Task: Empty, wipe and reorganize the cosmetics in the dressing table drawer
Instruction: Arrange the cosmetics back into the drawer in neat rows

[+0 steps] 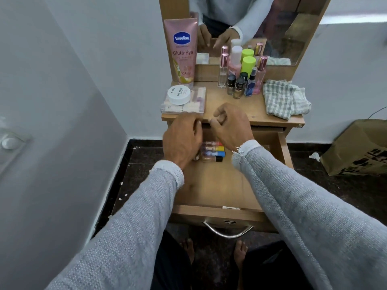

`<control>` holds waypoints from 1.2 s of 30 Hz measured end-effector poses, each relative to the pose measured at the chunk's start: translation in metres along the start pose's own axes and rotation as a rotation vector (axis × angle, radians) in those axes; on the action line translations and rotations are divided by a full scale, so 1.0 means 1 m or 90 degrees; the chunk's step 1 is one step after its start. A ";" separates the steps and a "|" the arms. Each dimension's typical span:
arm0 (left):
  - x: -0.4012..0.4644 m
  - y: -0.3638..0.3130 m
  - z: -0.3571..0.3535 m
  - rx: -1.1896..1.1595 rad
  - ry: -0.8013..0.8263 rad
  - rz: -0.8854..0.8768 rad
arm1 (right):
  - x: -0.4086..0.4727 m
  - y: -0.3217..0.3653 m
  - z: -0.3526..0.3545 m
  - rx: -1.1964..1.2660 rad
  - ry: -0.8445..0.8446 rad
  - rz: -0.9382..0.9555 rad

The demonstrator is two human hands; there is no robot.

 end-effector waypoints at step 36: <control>0.059 0.026 0.004 -0.095 0.109 0.197 | 0.014 0.014 -0.007 0.476 0.077 -0.537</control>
Point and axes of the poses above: each hand's wrist, its own x-axis towards the middle knuckle, its own z-axis out of the back of the hand, y = z × x, the point moved 1 cm from there along x, towards the middle knuckle, and after that the axes turned 7 degrees about -y, right-handed, at the moved point
